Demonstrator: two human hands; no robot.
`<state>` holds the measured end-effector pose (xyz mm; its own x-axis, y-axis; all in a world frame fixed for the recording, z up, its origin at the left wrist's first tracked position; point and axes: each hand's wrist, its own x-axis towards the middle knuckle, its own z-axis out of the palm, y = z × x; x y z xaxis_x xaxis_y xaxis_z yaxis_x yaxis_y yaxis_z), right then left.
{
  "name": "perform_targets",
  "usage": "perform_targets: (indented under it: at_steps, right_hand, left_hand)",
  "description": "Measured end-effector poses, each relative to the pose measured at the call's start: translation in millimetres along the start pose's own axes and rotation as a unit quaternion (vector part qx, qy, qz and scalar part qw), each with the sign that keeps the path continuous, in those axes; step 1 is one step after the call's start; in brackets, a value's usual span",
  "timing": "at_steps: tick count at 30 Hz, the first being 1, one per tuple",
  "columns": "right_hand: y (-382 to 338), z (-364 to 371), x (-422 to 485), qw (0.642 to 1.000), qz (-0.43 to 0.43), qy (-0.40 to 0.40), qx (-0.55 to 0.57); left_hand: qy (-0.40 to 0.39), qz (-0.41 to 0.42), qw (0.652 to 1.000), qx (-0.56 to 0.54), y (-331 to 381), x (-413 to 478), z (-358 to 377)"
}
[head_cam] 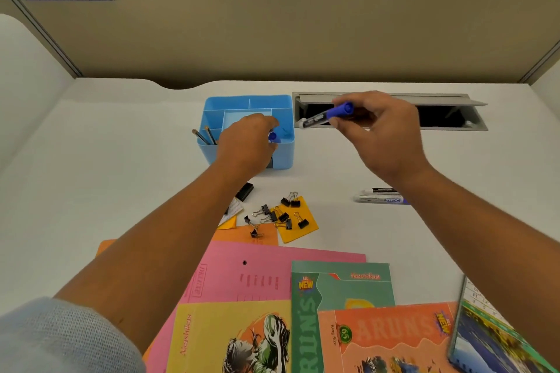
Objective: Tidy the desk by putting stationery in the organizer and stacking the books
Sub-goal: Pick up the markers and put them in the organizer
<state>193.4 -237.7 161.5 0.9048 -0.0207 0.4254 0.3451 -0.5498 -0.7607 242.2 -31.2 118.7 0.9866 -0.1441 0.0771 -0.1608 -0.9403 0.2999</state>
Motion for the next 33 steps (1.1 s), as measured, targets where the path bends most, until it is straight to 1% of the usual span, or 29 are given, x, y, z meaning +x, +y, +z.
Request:
perform_targets:
  at_steps: [4,8,14,17,19,21,24,28,31,33]
  right_hand:
    - [4.0,29.2,25.4,0.995,-0.048,-0.038,-0.077]
    - [13.9,55.9,37.2,0.982,-0.071,-0.088,-0.153]
    - [25.4,81.0,40.3,0.962,-0.051,-0.165,-0.211]
    - [26.5,86.5,36.1,0.961,-0.025,-0.184,-0.202]
    - [28.8,85.4,32.4,0.966,-0.008,-0.18,-0.187]
    - [32.9,77.6,26.8,0.971,0.005,-0.163,-0.173]
    - [43.5,52.6,14.1,0.976,0.021,-0.138,-0.165]
    - [79.2,3.0,-7.9,0.976,0.077,-0.11,-0.169]
    - [111.1,-31.7,-31.1,0.96,0.119,-0.113,-0.225]
    - [129.1,-51.3,-48.8,0.945,0.148,-0.131,-0.259]
  left_hand:
    - [0.029,-0.011,0.999,-0.014,-0.8,-4.1,-0.3]
    - [0.044,-0.027,0.998,-0.031,-8.3,-12.1,1.8]
    - [0.049,-0.04,0.998,-0.03,-17.3,-20.1,4.4]
    - [0.041,-0.043,0.997,-0.041,-18.3,-24.4,5.9]
    - [0.04,-0.039,0.998,-0.032,-19.5,-27.9,5.2]
    - [0.044,-0.029,0.998,-0.03,-19.9,-33.3,5.0]
    - [0.055,-0.024,0.997,-0.058,-16.7,-46.4,6.8]
    - [0.075,-0.009,0.992,-0.098,-6.7,-69.1,16.8]
    - [0.04,0.006,0.993,-0.111,3.0,-84.8,31.7]
    - [0.008,0.011,0.994,-0.112,10.6,-92.0,41.3]
